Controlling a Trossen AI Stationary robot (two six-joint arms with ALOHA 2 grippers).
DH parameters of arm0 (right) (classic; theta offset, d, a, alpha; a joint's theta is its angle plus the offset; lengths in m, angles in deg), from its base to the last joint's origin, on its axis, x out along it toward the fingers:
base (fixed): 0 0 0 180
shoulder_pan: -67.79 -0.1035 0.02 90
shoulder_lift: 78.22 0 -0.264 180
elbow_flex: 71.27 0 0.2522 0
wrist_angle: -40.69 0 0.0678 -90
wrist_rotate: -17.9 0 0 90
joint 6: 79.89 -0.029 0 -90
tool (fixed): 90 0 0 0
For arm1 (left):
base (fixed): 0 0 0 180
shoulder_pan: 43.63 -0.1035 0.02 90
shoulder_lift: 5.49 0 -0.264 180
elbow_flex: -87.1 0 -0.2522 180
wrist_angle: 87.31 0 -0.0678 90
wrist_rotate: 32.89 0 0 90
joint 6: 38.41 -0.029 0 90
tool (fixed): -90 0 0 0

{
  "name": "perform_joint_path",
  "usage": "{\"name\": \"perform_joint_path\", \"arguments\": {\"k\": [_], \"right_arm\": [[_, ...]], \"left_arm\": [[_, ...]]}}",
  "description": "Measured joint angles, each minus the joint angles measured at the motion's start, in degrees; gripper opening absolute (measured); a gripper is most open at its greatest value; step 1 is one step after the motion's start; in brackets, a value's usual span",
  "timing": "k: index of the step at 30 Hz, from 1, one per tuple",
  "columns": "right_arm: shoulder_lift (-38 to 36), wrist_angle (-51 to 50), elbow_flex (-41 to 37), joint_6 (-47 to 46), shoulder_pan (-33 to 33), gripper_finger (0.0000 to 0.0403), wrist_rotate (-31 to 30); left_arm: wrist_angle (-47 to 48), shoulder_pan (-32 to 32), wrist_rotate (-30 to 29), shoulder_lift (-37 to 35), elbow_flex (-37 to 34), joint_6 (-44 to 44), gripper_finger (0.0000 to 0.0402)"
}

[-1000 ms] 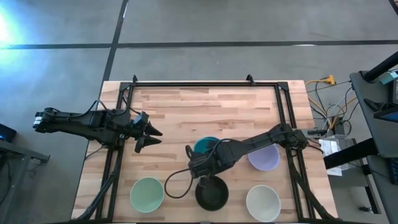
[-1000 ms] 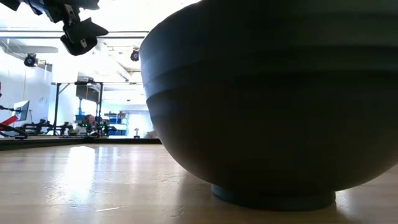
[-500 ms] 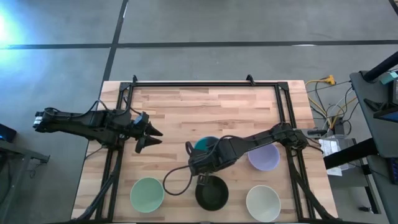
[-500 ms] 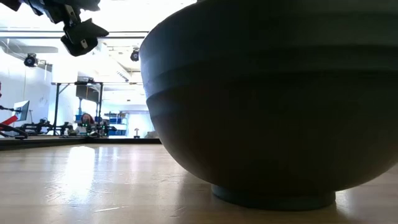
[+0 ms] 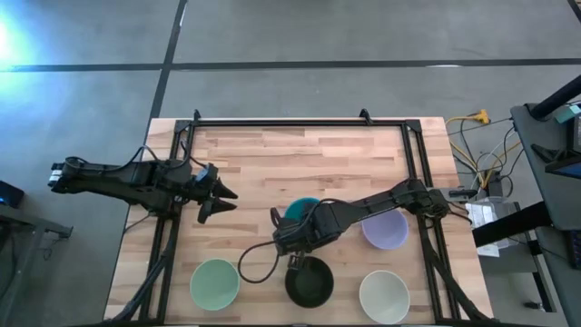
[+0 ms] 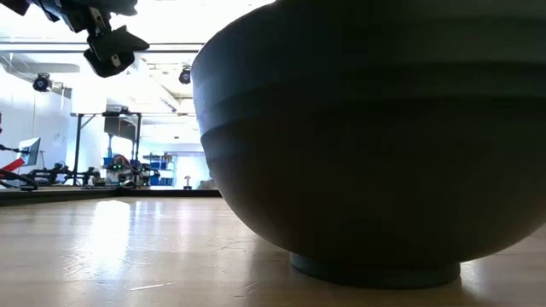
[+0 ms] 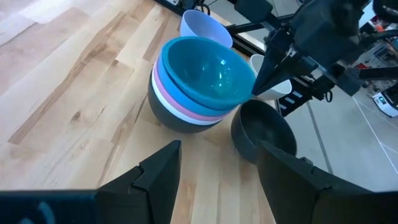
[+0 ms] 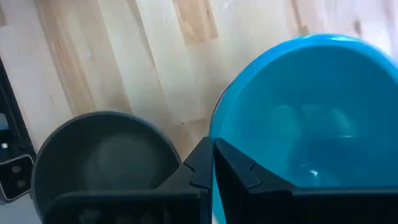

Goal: Nest bowls inside each other
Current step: Stack the dark green bowl on the blue bowl

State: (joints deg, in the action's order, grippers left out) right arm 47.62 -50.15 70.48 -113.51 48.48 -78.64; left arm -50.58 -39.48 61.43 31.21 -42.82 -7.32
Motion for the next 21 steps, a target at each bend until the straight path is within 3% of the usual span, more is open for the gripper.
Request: {"name": "perform_joint_path", "arguments": {"k": [21], "right_arm": [[-0.17,0.51,-1.51,-2.82,0.02,0.0008,-0.90]], "left_arm": [[0.08,0.03,0.02,0.33,-0.04,-0.48,0.0191]]}}
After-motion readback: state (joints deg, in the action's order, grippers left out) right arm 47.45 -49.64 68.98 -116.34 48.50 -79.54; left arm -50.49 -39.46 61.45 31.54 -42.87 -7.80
